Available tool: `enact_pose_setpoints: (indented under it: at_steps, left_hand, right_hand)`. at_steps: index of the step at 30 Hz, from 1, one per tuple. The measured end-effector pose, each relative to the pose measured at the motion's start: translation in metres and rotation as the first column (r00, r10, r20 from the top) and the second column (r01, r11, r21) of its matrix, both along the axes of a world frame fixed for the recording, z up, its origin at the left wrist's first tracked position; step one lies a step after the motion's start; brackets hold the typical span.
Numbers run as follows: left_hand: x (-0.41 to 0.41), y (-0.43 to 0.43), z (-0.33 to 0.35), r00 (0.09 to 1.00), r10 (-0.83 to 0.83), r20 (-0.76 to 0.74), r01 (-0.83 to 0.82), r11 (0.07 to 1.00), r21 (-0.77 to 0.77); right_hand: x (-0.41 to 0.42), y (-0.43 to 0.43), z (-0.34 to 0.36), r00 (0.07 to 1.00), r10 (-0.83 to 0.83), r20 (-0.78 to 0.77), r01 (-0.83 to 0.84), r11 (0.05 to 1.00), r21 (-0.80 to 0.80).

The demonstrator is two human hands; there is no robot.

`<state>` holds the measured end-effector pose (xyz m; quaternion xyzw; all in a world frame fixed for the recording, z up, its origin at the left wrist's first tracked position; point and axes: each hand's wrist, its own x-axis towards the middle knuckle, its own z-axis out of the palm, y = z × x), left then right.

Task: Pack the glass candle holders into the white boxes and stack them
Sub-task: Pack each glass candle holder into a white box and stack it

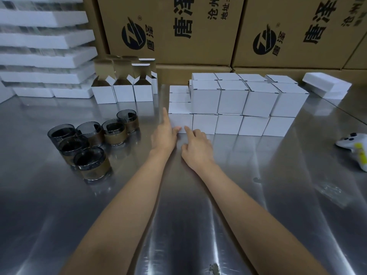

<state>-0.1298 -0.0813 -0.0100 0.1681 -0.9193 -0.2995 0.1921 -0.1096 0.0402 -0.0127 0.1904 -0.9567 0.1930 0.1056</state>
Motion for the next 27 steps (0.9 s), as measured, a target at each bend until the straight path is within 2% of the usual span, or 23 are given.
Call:
enact_pose_setpoints:
  at_steps: [2,5,8,10,12,15,19,20,22,24,27]
  left_hand:
    - [0.003,0.001,0.002,0.999,-0.043,-0.010,0.044,0.995,0.093]
    - [0.016,0.003,0.003,0.991,-0.033,-0.133,0.068,0.960,0.273]
    - [0.035,0.006,0.003,0.949,0.087,-0.303,0.020,0.943,0.332]
    - [0.050,0.010,0.004,0.920,0.108,-0.376,0.029,0.939,0.342]
    - [0.061,0.016,0.003,0.929,0.041,-0.369,0.093,0.936,0.339]
    - [0.072,0.025,0.003,0.959,-0.088,-0.270,0.168,0.942,0.289]
    - [0.081,0.029,0.009,0.981,-0.096,-0.171,0.138,0.957,0.254]
    - [0.084,0.028,0.011,0.987,-0.069,-0.146,0.099,0.973,0.209]
    - [0.089,0.022,0.016,0.994,0.007,-0.105,-0.010,1.000,-0.027]
    - [0.093,0.013,0.026,0.992,0.083,-0.098,-0.107,0.957,-0.268]
    - [0.102,-0.001,0.040,0.968,0.235,-0.090,-0.251,0.870,-0.425]
  right_hand:
    - [0.000,0.001,0.001,1.000,0.003,0.017,-0.002,1.000,-0.013]
    - [0.001,0.002,0.004,1.000,0.015,0.021,-0.014,0.999,-0.037]
    - [0.004,0.005,0.008,0.999,0.040,0.022,-0.037,0.995,-0.096]
    - [0.009,0.006,0.009,0.997,0.078,0.001,-0.077,0.989,-0.127]
    - [0.014,0.007,0.009,0.990,0.135,-0.028,-0.138,0.982,-0.132]
    - [0.020,0.007,0.006,0.977,0.211,-0.033,-0.214,0.971,-0.106]
    - [0.020,0.009,0.006,0.975,0.221,-0.005,-0.219,0.963,-0.155]
    - [0.020,0.009,0.005,0.974,0.226,-0.001,-0.224,0.963,-0.150]
    - [0.019,0.010,0.004,0.968,0.249,-0.012,-0.249,0.962,-0.112]
    - [0.017,0.010,0.003,0.963,0.267,-0.019,-0.268,0.960,-0.085]
    - [0.015,0.011,0.003,0.960,0.281,-0.008,-0.280,0.955,-0.092]
